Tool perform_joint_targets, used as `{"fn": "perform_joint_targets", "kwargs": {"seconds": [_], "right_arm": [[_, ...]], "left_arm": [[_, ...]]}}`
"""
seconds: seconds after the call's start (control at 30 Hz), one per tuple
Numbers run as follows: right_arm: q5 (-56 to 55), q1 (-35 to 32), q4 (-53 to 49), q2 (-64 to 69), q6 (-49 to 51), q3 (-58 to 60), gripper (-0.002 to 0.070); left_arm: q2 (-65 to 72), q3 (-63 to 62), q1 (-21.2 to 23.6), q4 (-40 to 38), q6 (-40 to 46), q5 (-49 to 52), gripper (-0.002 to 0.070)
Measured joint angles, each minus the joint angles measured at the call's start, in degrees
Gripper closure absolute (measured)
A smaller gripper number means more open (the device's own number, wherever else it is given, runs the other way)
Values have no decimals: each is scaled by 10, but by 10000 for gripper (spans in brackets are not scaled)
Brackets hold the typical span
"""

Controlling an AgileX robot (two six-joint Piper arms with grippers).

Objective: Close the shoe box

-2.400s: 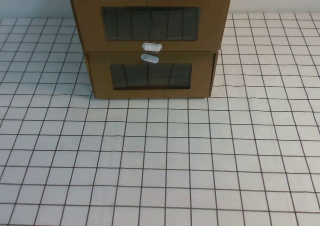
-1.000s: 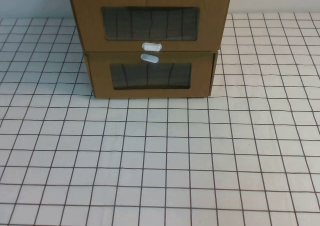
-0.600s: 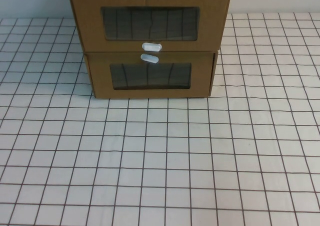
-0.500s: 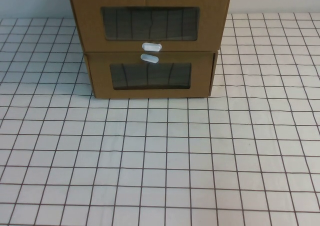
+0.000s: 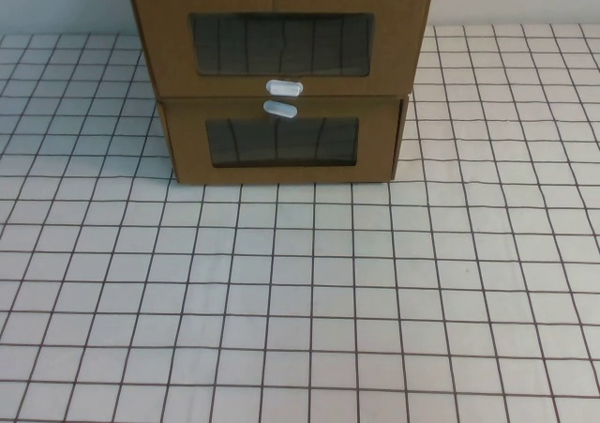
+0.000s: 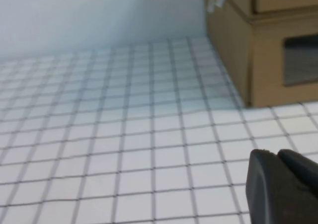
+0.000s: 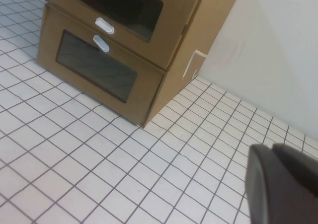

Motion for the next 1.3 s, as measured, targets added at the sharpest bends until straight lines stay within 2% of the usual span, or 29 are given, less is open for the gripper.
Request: {"fn": "perform_joint_targets", "kwargs": {"seconds": [0.13,0.37,0.57,0.87,1.17,1.3], "right_arm": [[1,0,1,0,0,0,689],[1,0,2,0,0,0,689],[1,0,2,0,0,0,689],[1,0,5,0,0,0,689],[0,7,134,-3,-4,35,689],[2,7,86,-3,-48,46,689]], "left_arm": [[-34,64,0,61,-48,-54,680],[-35,120,-8,80,-96,-41,680],[-37,121,-43,85,-101,-12,680],[-37,121,-44,86,-101,-10,680],[-37,121,-48,96,-101,-10,680],[-37,121,-48,98,-101,-10,680]]}}
